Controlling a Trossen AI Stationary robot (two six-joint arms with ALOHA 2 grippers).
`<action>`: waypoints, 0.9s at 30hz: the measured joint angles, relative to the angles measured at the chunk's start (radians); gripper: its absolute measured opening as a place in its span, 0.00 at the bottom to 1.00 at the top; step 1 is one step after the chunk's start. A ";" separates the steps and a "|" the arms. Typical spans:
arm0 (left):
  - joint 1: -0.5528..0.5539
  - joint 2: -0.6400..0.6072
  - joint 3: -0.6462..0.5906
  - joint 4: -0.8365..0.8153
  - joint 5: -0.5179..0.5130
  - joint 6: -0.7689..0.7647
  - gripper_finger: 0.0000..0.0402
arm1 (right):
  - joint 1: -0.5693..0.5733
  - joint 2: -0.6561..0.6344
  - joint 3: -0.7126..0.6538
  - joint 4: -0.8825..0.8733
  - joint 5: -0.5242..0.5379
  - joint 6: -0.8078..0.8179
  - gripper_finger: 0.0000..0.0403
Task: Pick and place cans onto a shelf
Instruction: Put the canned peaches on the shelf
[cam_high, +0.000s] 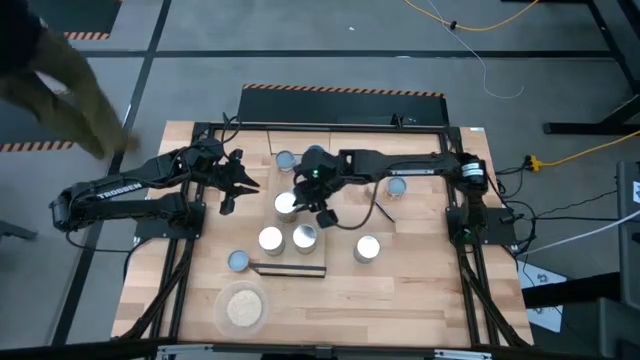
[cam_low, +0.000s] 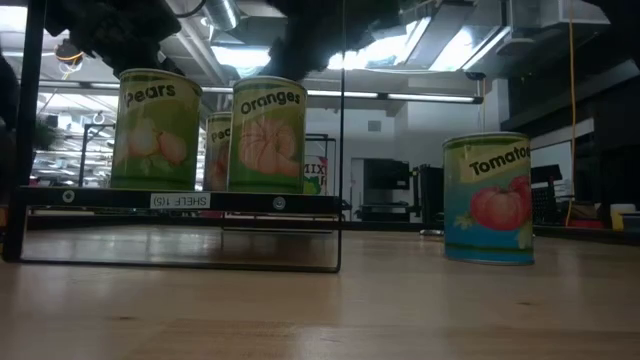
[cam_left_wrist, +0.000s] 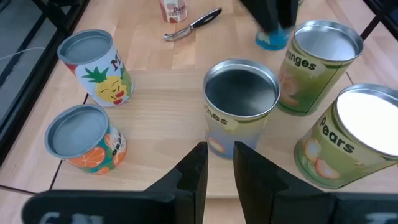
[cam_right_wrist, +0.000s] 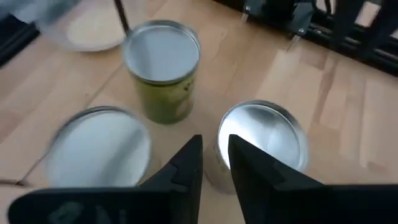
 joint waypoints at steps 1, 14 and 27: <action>0.000 0.000 0.000 0.000 0.003 0.000 0.17 | -0.002 -0.014 0.000 -0.028 0.000 0.000 0.21; -0.041 0.000 0.000 0.000 0.021 -0.003 0.17 | -0.070 -0.009 -0.086 -0.008 0.125 0.001 0.21; -0.068 0.000 0.000 0.005 0.011 -0.003 0.17 | -0.067 -0.003 -0.231 0.325 0.116 0.033 0.21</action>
